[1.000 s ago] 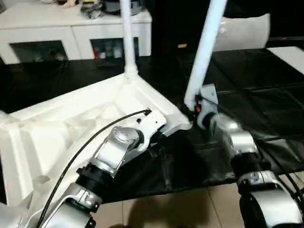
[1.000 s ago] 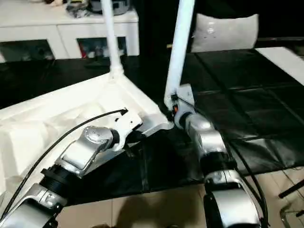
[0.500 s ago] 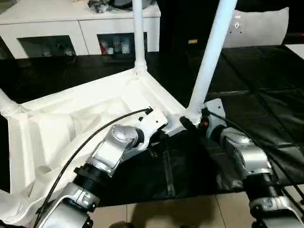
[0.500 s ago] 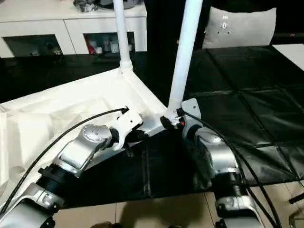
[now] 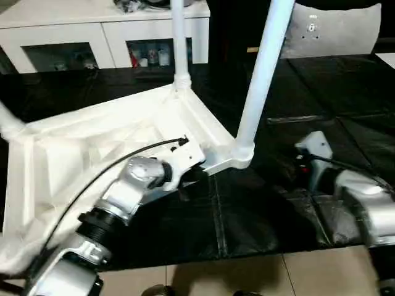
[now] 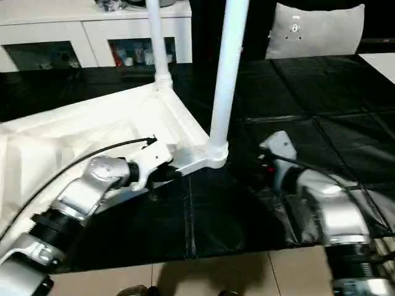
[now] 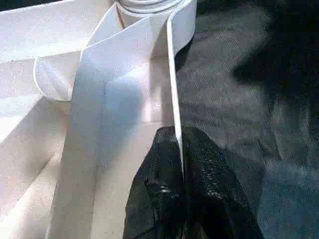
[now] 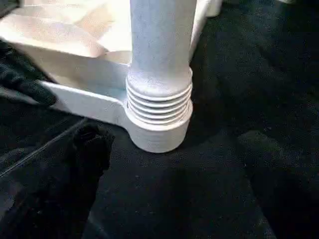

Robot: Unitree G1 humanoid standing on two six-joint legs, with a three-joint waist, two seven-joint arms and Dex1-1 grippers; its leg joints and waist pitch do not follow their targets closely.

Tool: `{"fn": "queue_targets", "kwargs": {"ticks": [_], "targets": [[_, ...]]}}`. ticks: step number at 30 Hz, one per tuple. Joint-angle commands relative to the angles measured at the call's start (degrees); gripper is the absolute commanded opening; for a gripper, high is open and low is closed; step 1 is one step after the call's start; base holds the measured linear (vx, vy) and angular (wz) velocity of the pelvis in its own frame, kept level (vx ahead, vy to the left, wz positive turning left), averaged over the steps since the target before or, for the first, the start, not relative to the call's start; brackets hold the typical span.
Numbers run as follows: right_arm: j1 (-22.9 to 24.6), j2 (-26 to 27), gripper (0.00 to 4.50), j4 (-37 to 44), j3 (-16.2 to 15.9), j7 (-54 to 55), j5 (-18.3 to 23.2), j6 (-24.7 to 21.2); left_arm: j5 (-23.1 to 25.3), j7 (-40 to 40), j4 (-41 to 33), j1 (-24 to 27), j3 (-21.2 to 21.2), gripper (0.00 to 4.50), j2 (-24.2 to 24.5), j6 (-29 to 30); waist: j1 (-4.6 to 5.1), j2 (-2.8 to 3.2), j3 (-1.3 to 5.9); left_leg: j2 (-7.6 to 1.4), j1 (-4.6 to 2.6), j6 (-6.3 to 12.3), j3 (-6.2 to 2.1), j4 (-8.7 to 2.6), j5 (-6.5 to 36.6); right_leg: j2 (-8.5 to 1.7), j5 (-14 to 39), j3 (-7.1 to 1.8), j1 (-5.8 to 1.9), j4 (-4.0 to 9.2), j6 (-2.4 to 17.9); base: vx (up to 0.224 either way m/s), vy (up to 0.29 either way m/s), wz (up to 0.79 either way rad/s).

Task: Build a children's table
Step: Insert table leg to table base

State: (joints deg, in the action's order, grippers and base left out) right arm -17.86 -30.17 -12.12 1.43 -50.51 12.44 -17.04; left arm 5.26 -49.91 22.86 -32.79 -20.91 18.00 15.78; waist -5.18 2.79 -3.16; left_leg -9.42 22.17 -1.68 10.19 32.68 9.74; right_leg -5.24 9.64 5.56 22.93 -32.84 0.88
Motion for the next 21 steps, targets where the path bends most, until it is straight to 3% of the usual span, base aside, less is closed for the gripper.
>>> {"fn": "queue_targets", "kwargs": {"ticks": [1,5,6,9,10,13,14,21], "targets": [[-0.4,-1.3,4.46,-0.6,-0.5,-3.5,1.0,1.6,0.6,-3.2,0.7,-0.5,-2.3,0.0,1.1,-3.2,-0.34,-0.62,3.77,-3.82,-0.92,5.57,-1.3,-3.14,11.7,-4.2,13.2,-2.91,-3.11,3.81,11.5,0.0,0.0,0.0],[-0.9,-3.7,4.46,-2.3,-3.0,-9.1,0.8,4.4,0.4,-6.9,1.5,-0.9,-3.2,0.0,2.4,-7.5,-0.74,-0.7,3.88,-3.97,-1.04,4.86,-1.27,-3.07,12.9,-4.21,14.1,-2.95,-3.0,3.66,11.5,0.0,0.0,0.0],[-1.2,-4.1,4.46,-3.2,-3.9,-10.5,0.3,6.0,0.3,-8.3,1.6,-1.0,-3.6,0.0,3.0,-8.9,-0.75,-0.97,3.91,-4.0,-1.03,4.82,-1.2,-3.07,12.9,-4.21,14.1,-2.98,-3.02,3.66,11.5,0.0,0.0,0.0],[-2.2,-3.9,4.46,-4.9,-4.5,-12.4,-0.4,7.9,0.0,-10.7,1.7,-1.4,-4.1,0.0,3.8,-10.7,-1.1,-0.82,3.96,-4.01,-1.01,4.74,-1.23,-2.99,12.5,-4.34,14.4,-2.98,-3.0,3.51,11.5,0.0,0.0,0.0],[-3.3,-3.3,4.46,-6.5,-4.8,-13.3,-0.6,8.9,-0.5,-12.7,1.3,-1.5,-4.2,0.0,4.2,-11.5,-1.37,-1.09,4.13,-4.04,-1.05,4.93,-1.17,-2.85,11.6,-4.29,13.1,-2.97,-2.99,3.26,11.9,0.0,0.0,0.0],[-5.1,-2.2,4.46,-9.2,-5.9,-16.0,0.0,10.0,-1.7,-16.6,-0.6,-1.6,-4.8,0.0,4.9,-12.3,-1.73,-0.91,4.31,-4.14,-1.08,5.27,-1.12,-2.64,10.3,-4.25,11.0,-2.93,-2.93,2.65,13.1,0.0,0.0,0.0],[-5.1,-2.2,4.31,-9.4,-6.1,-16.2,0.1,10.1,-1.7,-16.7,-0.7,-1.6,-4.9,0.0,5.0,-12.4,-1.9,-0.72,4.29,-4.27,-1.14,5.44,-1.12,-2.62,10.0,-4.17,10.4,-2.95,-2.81,2.62,13.4,0.0,0.0,0.0],[-5.5,-1.6,3.71,-11.8,-8.3,-20.8,0.5,11.6,-2.0,-18.1,-1.7,-1.6,-5.2,0.0,4.8,-12.8,-2.86,-0.92,4.3,-4.26,-0.99,5.29,-1.08,-2.4,10.5,-4.33,10.6,-3.0,-2.84,2.38,13.5,0.0,0.0,0.0]]}}
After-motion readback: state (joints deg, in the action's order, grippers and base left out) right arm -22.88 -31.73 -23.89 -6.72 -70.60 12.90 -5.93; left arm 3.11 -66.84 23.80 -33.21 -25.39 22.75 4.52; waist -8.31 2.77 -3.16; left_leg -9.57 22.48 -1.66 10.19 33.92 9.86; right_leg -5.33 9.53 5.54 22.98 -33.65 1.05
